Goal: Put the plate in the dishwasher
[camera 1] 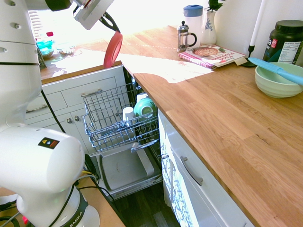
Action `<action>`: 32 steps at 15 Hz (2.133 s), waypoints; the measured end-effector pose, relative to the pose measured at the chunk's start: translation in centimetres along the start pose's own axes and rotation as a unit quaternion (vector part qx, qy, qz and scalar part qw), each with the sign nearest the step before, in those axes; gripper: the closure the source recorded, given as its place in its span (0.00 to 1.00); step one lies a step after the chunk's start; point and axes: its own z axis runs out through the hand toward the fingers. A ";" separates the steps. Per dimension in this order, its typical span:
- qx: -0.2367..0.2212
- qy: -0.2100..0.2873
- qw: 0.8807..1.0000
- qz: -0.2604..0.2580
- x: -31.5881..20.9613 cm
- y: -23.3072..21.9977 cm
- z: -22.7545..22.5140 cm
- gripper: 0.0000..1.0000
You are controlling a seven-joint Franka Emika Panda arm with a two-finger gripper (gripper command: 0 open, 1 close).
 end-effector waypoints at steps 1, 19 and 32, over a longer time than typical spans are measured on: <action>-0.015 0.012 0.999 -0.029 -2.1 -2.2 0.2 1.00; -0.090 -0.038 0.973 -0.208 -21.2 -19.7 12.0 1.00; -0.033 -0.213 0.941 -0.260 -21.6 -20.1 10.6 0.00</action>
